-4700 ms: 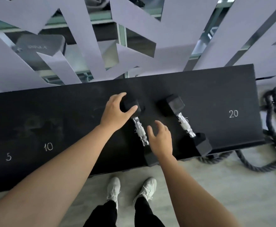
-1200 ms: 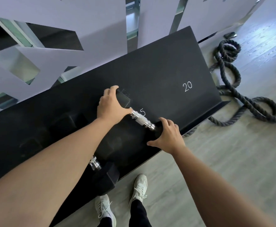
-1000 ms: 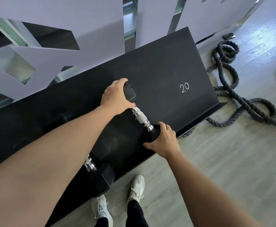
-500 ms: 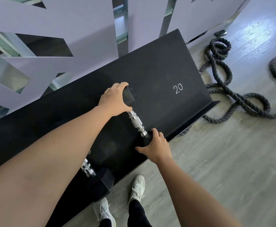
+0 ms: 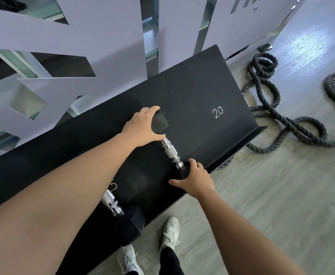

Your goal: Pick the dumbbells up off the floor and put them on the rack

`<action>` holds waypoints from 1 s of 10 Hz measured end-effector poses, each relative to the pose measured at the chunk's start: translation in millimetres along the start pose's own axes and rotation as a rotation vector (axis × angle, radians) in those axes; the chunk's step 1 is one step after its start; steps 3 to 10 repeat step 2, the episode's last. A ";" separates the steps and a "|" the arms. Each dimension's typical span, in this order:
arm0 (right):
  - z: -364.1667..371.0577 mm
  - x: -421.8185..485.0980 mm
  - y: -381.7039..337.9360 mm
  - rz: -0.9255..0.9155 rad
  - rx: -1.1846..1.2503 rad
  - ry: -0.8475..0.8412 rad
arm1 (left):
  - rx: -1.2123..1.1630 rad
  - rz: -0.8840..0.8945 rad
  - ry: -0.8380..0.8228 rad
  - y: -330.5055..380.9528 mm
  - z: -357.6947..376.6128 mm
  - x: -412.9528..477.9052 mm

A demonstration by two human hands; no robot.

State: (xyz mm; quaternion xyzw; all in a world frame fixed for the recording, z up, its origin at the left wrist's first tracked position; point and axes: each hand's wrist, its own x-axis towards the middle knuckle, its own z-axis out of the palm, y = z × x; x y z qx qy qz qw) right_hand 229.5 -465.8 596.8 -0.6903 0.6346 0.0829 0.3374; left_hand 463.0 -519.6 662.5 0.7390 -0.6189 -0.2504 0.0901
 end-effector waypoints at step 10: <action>-72.7 -7.0 -37.5 -0.080 -0.076 0.124 | -0.079 0.021 0.128 1.7 -57.7 -36.1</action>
